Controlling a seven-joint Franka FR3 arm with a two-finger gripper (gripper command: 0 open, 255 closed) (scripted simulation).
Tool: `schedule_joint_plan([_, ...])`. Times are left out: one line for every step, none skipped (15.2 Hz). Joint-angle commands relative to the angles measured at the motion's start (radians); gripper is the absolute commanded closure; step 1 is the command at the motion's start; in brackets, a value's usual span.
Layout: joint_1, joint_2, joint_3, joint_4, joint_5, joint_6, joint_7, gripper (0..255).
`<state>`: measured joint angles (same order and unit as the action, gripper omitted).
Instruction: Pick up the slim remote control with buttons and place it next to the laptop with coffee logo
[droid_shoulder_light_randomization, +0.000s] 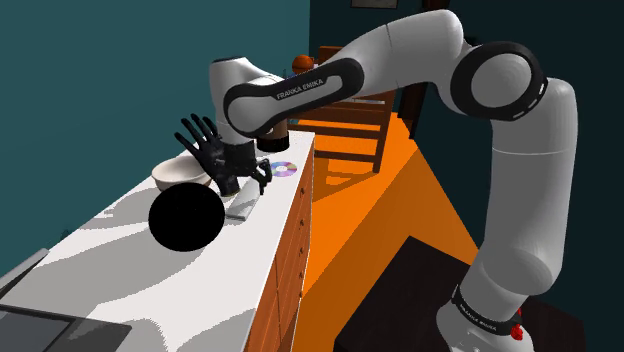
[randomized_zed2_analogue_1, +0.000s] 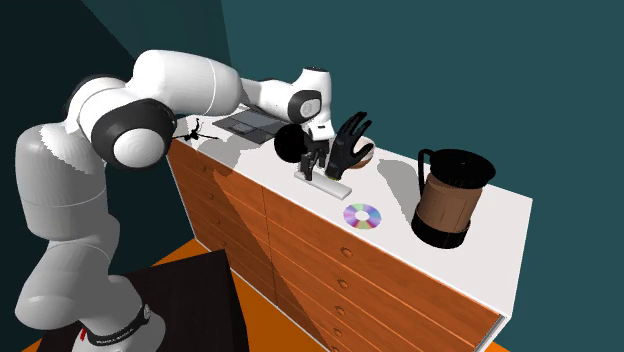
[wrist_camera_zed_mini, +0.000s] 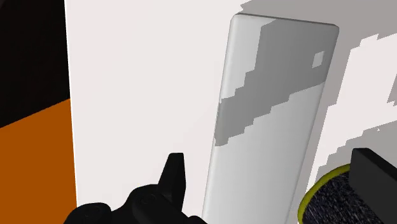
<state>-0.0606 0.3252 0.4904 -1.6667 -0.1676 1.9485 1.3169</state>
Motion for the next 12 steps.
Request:
schedule_joint_plan([0.000, 0.008, -0.003, -0.017, -0.004, 0.023, 0.005, 0])
schedule_joint_plan([0.000, 0.012, -0.004, -0.025, -0.007, 0.035, 0.007, 0])
schedule_joint_plan([0.001, 0.016, -0.005, -0.034, -0.009, 0.047, 0.009, 0])
schedule_joint_plan([0.001, 0.023, -0.006, -0.046, -0.014, 0.065, 0.011, 0])
schedule_joint_plan([0.001, 0.023, -0.006, -0.046, -0.014, 0.065, 0.011, 0])
schedule_joint_plan([0.001, 0.023, -0.006, -0.046, -0.014, 0.065, 0.011, 0])
schedule_joint_plan([0.001, 0.023, -0.006, -0.046, -0.014, 0.065, 0.011, 0])
schedule_joint_plan([0.001, 0.023, -0.006, -0.046, -0.014, 0.065, 0.011, 0])
schedule_joint_plan([0.001, 0.023, -0.006, -0.046, -0.014, 0.065, 0.011, 0])
schedule_joint_plan([0.001, 0.023, -0.006, -0.046, -0.014, 0.065, 0.011, 0])
schedule_joint_plan([0.001, 0.023, -0.006, -0.046, -0.014, 0.065, 0.011, 0])
schedule_joint_plan([0.001, 0.023, -0.006, -0.046, -0.014, 0.065, 0.012, 0])
